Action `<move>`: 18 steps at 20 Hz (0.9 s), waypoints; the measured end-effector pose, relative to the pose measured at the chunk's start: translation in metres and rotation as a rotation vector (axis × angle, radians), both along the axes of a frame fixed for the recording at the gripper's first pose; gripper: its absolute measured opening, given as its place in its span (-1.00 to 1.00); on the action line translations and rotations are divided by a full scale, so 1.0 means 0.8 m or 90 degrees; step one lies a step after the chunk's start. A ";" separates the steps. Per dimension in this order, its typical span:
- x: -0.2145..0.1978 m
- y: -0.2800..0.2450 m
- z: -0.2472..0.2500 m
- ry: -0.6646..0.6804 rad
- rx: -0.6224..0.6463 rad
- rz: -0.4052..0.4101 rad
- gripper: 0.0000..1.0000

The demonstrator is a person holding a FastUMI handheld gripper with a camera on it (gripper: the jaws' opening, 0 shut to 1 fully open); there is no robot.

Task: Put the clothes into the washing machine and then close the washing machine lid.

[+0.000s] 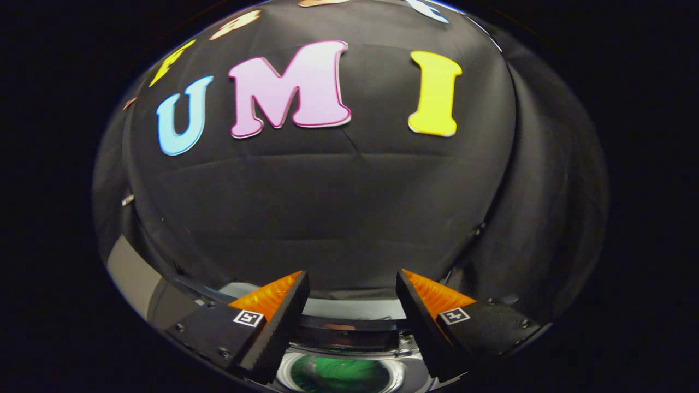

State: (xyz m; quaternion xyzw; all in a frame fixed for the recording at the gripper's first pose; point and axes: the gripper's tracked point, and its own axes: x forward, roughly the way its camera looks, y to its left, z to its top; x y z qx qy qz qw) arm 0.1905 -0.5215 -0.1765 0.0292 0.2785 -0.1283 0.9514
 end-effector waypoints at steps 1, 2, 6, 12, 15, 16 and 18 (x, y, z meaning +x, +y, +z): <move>-0.006 -0.002 -0.004 0.006 -0.009 0.005 1.00; -0.015 -0.003 0.004 -0.003 -0.018 0.005 1.00; -0.056 0.011 0.008 -0.006 -0.024 0.005 1.00; -0.123 0.033 0.002 0.010 -0.048 0.017 1.00; -0.173 0.052 -0.017 0.035 -0.057 0.035 1.00; -0.190 0.060 -0.027 0.047 -0.064 0.045 1.00; -0.217 0.078 -0.039 0.056 -0.065 0.066 0.98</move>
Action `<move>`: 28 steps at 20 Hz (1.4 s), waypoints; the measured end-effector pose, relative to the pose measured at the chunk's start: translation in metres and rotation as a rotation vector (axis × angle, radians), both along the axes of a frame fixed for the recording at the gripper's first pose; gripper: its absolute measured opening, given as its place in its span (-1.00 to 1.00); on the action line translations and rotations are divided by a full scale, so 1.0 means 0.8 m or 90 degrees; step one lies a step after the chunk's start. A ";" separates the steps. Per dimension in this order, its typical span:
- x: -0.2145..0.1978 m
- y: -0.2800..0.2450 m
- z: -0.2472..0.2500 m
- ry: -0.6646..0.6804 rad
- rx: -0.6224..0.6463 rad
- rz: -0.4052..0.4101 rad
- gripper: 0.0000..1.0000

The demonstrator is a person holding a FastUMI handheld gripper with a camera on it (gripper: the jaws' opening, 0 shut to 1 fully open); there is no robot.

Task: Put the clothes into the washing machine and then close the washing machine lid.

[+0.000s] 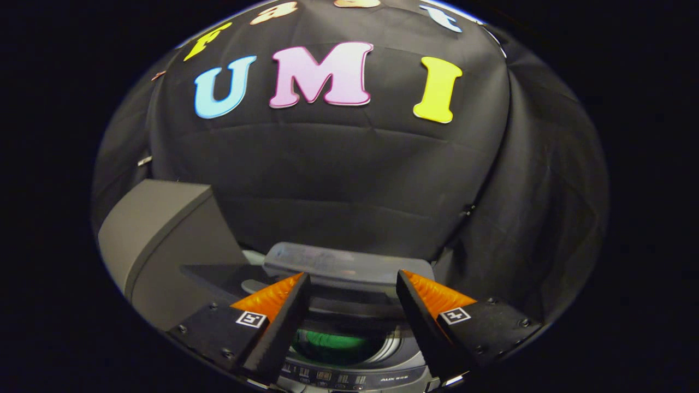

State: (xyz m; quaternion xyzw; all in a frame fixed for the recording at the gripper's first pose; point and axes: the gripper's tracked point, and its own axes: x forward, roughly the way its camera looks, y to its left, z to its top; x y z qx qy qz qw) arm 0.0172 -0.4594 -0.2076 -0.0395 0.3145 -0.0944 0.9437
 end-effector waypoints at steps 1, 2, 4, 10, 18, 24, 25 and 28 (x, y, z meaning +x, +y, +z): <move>-0.012 0.008 -0.001 -0.003 0.002 0.006 0.98; -0.016 0.015 0.003 -0.009 0.006 0.011 0.97; -0.022 0.026 0.006 -0.018 0.007 0.014 0.98; 0.026 0.042 0.083 -0.102 0.041 -0.002 0.97; 0.065 0.065 0.195 -0.230 0.042 0.014 0.98; 0.056 0.079 0.205 -0.241 0.037 0.024 0.99; 0.054 0.080 0.212 -0.247 0.039 0.021 0.99; 0.053 0.083 0.255 -0.311 0.019 0.011 0.99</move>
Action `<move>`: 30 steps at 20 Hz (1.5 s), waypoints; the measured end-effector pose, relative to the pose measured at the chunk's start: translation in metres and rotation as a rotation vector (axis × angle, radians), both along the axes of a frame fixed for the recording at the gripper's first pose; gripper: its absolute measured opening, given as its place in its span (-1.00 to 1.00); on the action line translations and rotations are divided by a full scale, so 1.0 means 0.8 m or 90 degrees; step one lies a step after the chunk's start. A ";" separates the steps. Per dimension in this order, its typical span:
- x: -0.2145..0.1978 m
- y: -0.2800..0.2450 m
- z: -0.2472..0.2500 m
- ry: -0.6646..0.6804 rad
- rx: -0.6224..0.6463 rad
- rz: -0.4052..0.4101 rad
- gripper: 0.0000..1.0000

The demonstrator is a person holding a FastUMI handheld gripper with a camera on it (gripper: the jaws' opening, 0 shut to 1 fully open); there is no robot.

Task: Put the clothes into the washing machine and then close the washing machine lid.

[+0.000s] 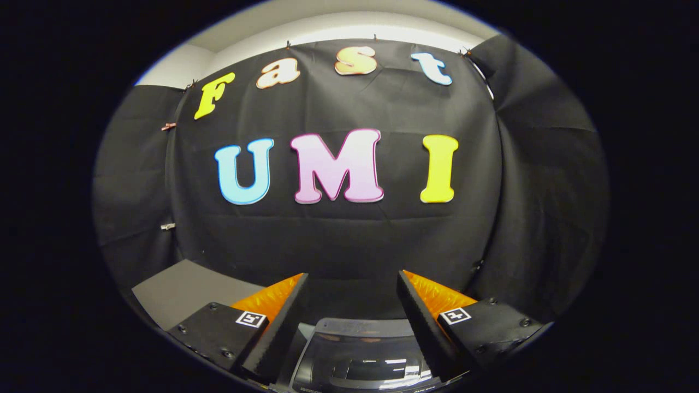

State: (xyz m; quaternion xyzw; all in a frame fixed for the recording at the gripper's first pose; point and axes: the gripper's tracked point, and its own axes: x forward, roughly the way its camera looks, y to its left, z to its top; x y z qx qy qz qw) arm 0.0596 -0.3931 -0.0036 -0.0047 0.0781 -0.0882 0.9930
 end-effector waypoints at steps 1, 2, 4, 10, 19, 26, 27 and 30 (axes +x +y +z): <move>-0.003 0.003 0.012 -0.019 -0.005 -0.003 0.98; -0.008 0.009 0.017 -0.027 -0.008 -0.001 0.98; -0.013 0.021 0.013 -0.024 -0.007 0.000 0.98; -0.024 0.049 0.018 -0.048 0.001 -0.011 0.98; -0.043 0.114 0.016 -0.065 -0.008 -0.005 0.98; -0.056 0.141 0.012 -0.074 -0.017 -0.015 0.98; -0.057 0.144 0.012 -0.073 -0.016 -0.016 0.98; -0.056 0.151 0.012 -0.074 -0.016 -0.012 0.98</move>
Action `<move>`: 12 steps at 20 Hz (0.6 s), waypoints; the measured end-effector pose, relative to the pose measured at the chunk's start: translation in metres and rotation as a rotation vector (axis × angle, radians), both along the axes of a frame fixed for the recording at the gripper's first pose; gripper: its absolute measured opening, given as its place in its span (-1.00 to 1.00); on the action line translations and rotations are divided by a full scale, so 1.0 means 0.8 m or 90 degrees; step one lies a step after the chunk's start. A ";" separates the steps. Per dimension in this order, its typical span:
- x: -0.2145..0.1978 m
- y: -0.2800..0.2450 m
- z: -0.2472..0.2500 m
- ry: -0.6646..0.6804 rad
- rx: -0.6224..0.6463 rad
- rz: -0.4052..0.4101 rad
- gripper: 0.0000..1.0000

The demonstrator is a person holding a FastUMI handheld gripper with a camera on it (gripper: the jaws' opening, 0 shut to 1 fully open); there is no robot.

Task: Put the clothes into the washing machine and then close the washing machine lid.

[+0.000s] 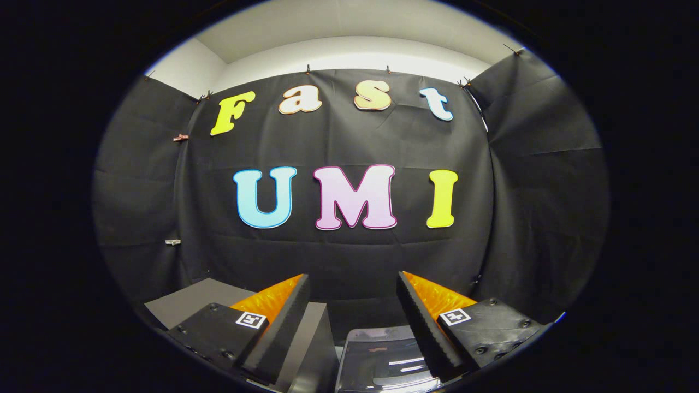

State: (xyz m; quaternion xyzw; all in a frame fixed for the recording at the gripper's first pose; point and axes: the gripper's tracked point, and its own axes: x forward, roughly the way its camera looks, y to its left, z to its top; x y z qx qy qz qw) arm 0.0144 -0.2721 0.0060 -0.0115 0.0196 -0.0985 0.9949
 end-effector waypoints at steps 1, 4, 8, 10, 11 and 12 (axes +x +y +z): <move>0.001 0.003 0.001 -0.001 -0.002 0.002 0.98; 0.002 0.009 0.003 -0.002 -0.006 0.011 0.98; 0.008 0.014 -0.001 0.002 -0.007 0.019 0.98; 0.008 0.017 -0.006 0.010 -0.006 0.024 0.98; 0.008 0.020 -0.007 0.011 -0.006 0.027 0.98; 0.007 0.021 -0.007 0.011 -0.007 0.029 0.98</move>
